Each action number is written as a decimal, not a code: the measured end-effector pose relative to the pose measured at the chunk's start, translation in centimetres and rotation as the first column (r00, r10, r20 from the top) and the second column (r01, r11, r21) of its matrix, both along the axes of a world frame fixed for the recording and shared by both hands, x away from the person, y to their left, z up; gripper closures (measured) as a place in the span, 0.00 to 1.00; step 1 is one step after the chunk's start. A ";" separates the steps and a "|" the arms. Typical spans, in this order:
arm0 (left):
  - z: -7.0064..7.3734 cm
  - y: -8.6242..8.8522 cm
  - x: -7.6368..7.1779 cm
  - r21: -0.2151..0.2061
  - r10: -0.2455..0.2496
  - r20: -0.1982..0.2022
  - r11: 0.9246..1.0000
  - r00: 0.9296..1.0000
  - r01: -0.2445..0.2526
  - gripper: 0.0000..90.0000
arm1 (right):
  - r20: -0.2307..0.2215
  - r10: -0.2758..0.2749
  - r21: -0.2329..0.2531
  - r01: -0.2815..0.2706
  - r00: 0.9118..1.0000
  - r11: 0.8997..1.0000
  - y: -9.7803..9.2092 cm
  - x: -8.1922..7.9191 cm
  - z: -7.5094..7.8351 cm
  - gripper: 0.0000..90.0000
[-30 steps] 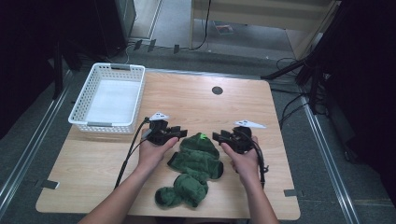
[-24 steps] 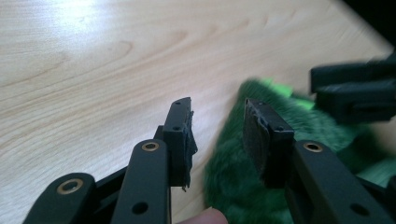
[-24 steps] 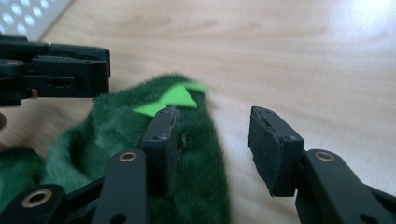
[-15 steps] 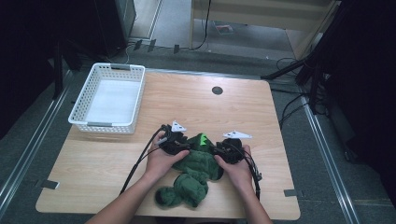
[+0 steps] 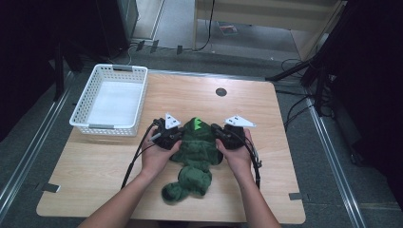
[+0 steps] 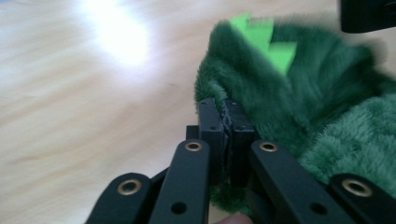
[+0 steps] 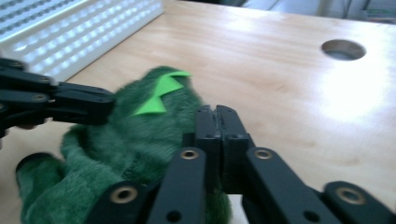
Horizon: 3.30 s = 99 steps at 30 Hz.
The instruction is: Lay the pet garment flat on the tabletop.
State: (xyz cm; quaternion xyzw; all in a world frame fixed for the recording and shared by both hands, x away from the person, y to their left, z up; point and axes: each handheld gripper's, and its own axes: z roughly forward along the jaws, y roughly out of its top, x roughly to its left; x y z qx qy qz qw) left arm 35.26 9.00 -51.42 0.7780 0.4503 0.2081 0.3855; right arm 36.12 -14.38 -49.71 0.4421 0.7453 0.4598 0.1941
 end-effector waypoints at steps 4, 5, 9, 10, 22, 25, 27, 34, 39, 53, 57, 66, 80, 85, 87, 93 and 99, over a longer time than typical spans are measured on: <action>-0.7 0.8 0.6 -0.052 -0.015 -0.059 0.999 0.998 0.012 0.64 | -0.104 -0.067 0.004 0.068 0.992 0.998 -0.7 1.6 -0.7 0.69; -0.6 1.8 -0.3 -0.110 -0.011 -0.053 0.994 0.999 0.006 0.60 | -0.116 -0.069 0.101 0.081 0.991 0.992 -2.3 0.8 -0.6 0.69; -0.6 3.4 -2.8 -0.184 -0.011 -0.063 0.983 0.998 -0.001 0.58 | -0.123 0.010 0.119 0.005 0.992 0.993 -3.9 -2.3 -0.9 0.72; -0.7 3.7 -3.5 -0.210 -0.014 -0.070 0.978 0.997 -0.001 0.58 | -0.127 0.039 0.115 -0.024 0.991 0.993 -4.1 -3.2 -1.1 0.71; -3.2 2.9 -7.0 -0.284 -0.156 -0.176 0.953 0.972 0.101 0.68 | -0.206 0.186 0.073 -0.175 0.961 0.982 -1.7 -6.3 -3.8 0.66; -3.3 3.2 -6.7 -0.294 -0.150 -0.175 0.951 0.973 0.093 0.66 | -0.168 0.220 0.074 -0.211 0.961 0.975 -1.2 -6.6 -3.5 0.64; -3.4 3.6 -6.4 -0.312 -0.136 -0.187 0.947 0.973 0.073 0.65 | -0.179 0.159 0.077 -0.147 0.971 0.986 -1.6 -6.1 -3.8 0.63; -3.4 4.2 -6.0 -0.333 -0.153 -0.217 0.940 0.964 0.075 0.88 | -0.256 0.143 0.118 -0.116 0.956 0.986 -1.4 -4.7 -5.1 0.61; -3.3 5.4 -5.5 -0.315 -0.110 -0.228 0.949 0.967 0.034 0.97 | -0.261 0.129 0.157 -0.090 0.957 0.984 -1.7 -4.9 -4.9 0.89; -3.1 5.7 -5.4 -0.257 -0.129 -0.253 0.964 0.959 0.062 0.82 | -0.322 0.050 0.138 -0.005 0.945 0.990 -3.9 -6.1 -4.5 0.66; -1.5 6.9 -5.7 -0.323 -0.082 -0.183 0.946 0.980 0.019 0.58 | -0.208 0.039 0.168 -0.004 0.977 0.986 -4.6 -7.0 -1.6 0.64; -2.1 2.4 -4.1 -0.203 -0.082 -0.184 0.978 0.979 0.044 0.78 | -0.180 0.071 0.041 -0.064 0.981 0.997 0.8 -3.8 -2.6 0.80; -3.1 2.5 -2.0 -0.103 0.050 -0.173 0.992 0.984 -0.068 0.94 | -0.207 -0.006 -0.033 -0.001 0.978 0.999 1.3 -1.7 -4.8 0.91; -3.1 2.6 0.7 -0.088 0.093 -0.150 0.990 0.984 -0.107 0.94 | -0.172 -0.019 -0.078 0.006 0.985 0.997 2.1 -0.1 -4.8 0.94; -3.1 2.6 0.8 -0.079 0.094 -0.147 0.991 0.985 -0.107 0.91 | -0.167 -0.026 -0.048 0.018 0.986 0.999 1.9 0.3 -5.1 0.94; -2.0 3.8 -1.8 -0.133 0.038 -0.078 0.990 0.996 -0.049 0.56 | -0.147 -0.005 0.042 0.011 0.989 0.999 1.1 -1.0 -3.5 0.71; -1.7 6.5 -7.0 -0.232 -0.049 -0.104 0.973 0.993 0.024 0.56 | -0.087 0.154 0.067 -0.148 0.984 0.987 2.7 -5.4 0.2 0.62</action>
